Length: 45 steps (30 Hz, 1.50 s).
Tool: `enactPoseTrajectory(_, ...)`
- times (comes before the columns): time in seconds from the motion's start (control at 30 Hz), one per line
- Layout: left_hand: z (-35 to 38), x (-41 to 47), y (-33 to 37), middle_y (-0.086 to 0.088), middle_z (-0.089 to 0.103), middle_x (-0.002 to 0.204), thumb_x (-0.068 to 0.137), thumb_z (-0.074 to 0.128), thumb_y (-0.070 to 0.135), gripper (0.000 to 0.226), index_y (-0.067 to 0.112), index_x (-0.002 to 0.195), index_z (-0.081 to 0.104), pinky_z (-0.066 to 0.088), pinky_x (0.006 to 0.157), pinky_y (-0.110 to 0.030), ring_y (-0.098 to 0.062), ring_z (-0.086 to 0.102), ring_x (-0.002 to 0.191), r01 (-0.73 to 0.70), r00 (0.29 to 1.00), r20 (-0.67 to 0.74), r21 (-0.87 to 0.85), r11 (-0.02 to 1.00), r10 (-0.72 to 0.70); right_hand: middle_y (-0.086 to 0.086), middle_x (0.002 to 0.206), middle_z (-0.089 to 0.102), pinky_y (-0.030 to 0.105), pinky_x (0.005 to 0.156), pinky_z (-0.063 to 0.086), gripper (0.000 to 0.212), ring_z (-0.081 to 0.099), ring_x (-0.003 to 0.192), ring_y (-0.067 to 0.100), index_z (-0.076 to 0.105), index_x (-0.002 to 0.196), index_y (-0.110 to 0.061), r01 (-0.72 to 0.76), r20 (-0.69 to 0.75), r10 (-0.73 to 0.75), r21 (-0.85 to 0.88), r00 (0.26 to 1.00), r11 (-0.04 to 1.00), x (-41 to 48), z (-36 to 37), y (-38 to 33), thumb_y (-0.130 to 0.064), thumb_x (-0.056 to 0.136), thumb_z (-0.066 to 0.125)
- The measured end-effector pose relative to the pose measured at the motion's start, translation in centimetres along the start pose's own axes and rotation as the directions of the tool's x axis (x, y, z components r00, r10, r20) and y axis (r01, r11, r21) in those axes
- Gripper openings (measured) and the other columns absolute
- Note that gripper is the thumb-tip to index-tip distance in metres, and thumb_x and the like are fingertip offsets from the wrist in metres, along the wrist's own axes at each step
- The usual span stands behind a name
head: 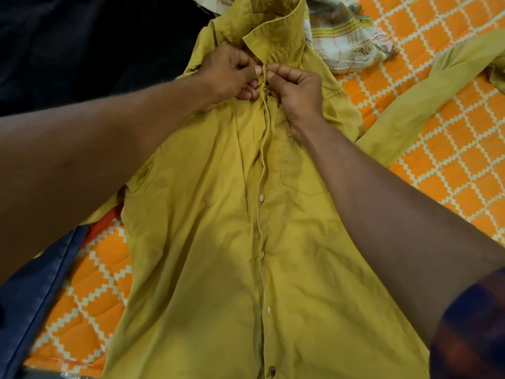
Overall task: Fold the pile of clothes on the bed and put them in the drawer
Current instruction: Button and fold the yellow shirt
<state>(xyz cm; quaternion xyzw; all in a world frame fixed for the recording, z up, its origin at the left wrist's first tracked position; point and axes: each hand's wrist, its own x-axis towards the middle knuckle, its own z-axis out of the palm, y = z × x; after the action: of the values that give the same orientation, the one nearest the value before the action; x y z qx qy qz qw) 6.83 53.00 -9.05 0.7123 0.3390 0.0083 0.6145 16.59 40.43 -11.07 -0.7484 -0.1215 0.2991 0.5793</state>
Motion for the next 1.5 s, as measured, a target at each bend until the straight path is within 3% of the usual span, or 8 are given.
enactPoseTrajectory(0.1,-0.3,0.1,0.0,-0.001,0.065,0.078,0.102,0.056,0.018,0.012,0.013,0.095,0.064,0.055,0.063,-0.017,-0.006,0.07,0.066,0.015,0.999,0.038,-0.016,1.0,-0.015,0.005,0.093,0.079,0.02,0.073,0.056,0.02,0.072,0.078,0.006,0.078,0.101,-0.002,0.041,-0.029,-0.04,0.019,0.999,0.999,-0.3,0.1,0.2,-0.006,0.082,0.082)
enactPoseTrajectory(0.4,-0.7,0.4,0.7,0.0,0.065,0.076,0.102,0.056,0.018,0.014,0.018,0.09,0.064,0.056,0.063,-0.017,-0.007,0.071,0.067,0.101,0.988,0.117,-0.029,0.994,-0.097,0.006,0.079,0.078,0.024,0.07,0.058,0.018,0.071,0.069,0.009,0.079,0.089,-0.007,-0.017,-0.03,0.018,0.038,0.999,0.999,-0.3,-0.1,-0.1,-0.003,0.073,0.087)
enactPoseTrajectory(0.63,-1.2,0.4,1.8,-0.003,0.07,0.075,0.095,0.066,0.016,0.004,0.014,0.093,0.07,0.059,0.064,-0.018,-0.011,0.073,0.071,0.224,0.967,0.144,-0.096,0.97,-0.209,0.002,0.077,0.074,0.028,0.078,0.06,0.024,0.069,0.072,0.011,0.078,0.09,-0.009,-0.085,0.062,0.081,0.061,0.995,0.995,-0.1,-0.8,-0.5,0.008,0.073,0.082)
enactPoseTrajectory(0.8,-1.1,0.3,1.9,-0.002,0.074,0.073,0.088,0.073,0.015,0.004,0.013,0.092,0.073,0.061,0.068,-0.021,-0.011,0.074,0.071,0.23,0.968,0.128,-0.088,0.969,-0.218,0.003,0.076,0.074,0.036,0.083,0.061,0.025,0.069,0.073,0.015,0.079,0.087,-0.012,-0.109,0.064,0.106,0.054,0.992,0.993,0.1,-0.9,-0.5,0.009,0.073,0.078)
enactPoseTrajectory(0.97,-0.9,0.4,1.6,-0.003,0.073,0.075,0.088,0.074,0.016,0.005,0.013,0.092,0.072,0.061,0.069,-0.02,-0.01,0.073,0.071,0.216,0.972,0.116,-0.098,0.972,-0.204,0.002,0.079,0.075,0.024,0.069,0.054,0.018,0.065,0.066,0.005,0.078,0.094,-0.007,-0.032,0.029,0.032,-0.006,0.999,0.999,0.1,-0.5,-0.2,0.005,0.081,0.073)
enactPoseTrajectory(1.2,-0.8,0.6,2.4,-0.004,0.074,0.08,0.088,0.074,0.016,0.003,0.014,0.089,0.072,0.06,0.067,-0.018,-0.01,0.074,0.075,0.284,0.954,0.114,-0.061,0.957,-0.276,-0.003,0.076,0.073,0.016,0.067,0.053,0.017,0.066,0.066,-0.002,0.077,0.096,-0.004,0.051,0.046,-0.047,-0.098,0.998,0.994,0.0,-0.9,0.1,0.002,0.081,0.078)
enactPoseTrajectory(1.3,-0.6,0.8,2.7,-0.003,0.074,0.081,0.086,0.076,0.015,0.01,0.012,0.095,0.071,0.059,0.063,-0.017,-0.009,0.074,0.075,0.321,0.943,0.106,-0.053,0.946,-0.314,-0.007,0.079,0.074,0.018,0.074,0.056,0.017,0.067,0.074,-0.001,0.078,0.094,-0.009,0.072,0.001,-0.072,-0.158,0.997,0.985,0.1,-0.4,0.5,0.001,0.08,0.078)
enactPoseTrajectory(1.5,-0.6,0.6,2.5,-0.006,0.074,0.09,0.094,0.067,0.012,0.008,0.009,0.1,0.07,0.059,0.064,-0.018,-0.012,0.075,0.078,0.292,0.954,0.091,-0.072,0.954,-0.285,-0.004,0.076,0.074,0.018,0.075,0.057,0.017,0.068,0.071,-0.001,0.078,0.089,-0.013,0.084,-0.023,-0.089,-0.139,0.996,0.987,0.0,-0.1,0.8,-0.001,0.078,0.082)
